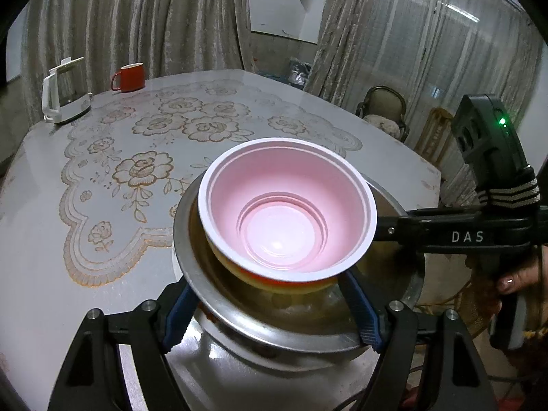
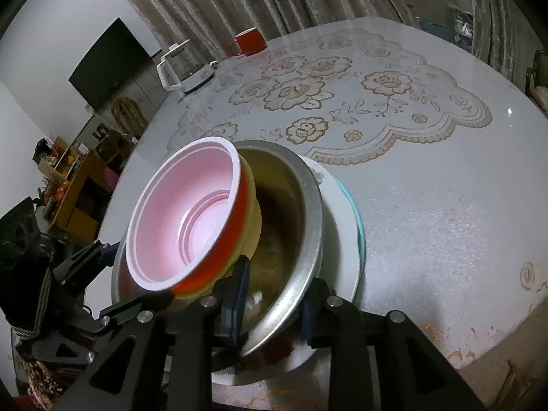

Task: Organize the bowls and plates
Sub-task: 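Lower the nested bowls onto the plate stack and open the left gripper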

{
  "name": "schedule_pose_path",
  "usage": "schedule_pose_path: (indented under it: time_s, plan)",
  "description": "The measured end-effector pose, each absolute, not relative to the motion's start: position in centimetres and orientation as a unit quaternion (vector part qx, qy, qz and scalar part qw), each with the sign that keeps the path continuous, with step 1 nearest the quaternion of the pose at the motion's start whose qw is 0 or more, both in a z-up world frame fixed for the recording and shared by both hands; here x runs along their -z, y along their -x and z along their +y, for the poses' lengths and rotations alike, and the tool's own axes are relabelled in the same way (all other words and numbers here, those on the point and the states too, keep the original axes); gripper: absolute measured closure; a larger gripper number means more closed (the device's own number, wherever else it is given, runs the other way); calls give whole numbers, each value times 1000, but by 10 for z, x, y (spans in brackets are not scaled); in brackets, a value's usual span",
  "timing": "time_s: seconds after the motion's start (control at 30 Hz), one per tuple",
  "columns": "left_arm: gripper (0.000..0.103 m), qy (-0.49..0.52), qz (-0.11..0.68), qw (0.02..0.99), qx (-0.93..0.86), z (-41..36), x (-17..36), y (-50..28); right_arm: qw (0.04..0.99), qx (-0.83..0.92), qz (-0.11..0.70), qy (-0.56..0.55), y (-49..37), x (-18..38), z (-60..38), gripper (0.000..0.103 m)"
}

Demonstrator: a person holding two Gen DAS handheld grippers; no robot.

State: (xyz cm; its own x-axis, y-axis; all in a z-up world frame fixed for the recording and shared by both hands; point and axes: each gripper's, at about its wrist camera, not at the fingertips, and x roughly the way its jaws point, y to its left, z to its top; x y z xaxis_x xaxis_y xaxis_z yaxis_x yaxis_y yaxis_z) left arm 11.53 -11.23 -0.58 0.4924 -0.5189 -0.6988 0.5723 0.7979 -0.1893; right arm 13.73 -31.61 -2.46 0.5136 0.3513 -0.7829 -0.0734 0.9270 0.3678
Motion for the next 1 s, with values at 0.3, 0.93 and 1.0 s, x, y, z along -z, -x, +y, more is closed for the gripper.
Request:
schedule_pose_path:
  time_s: [0.3,0.93,1.0]
  plan:
    - [27,-52,386,870,302,-106,5,-100,864,-125,466,-147,-125,23,-320,80]
    - [30,-44,377,880,284,-102,-2,-85,867,-140,445,-174,-98,20,-324,78]
    - [30,-46,374,881,285,-102,-3,-83,864,-148,445,-186,-95,21,-323,78]
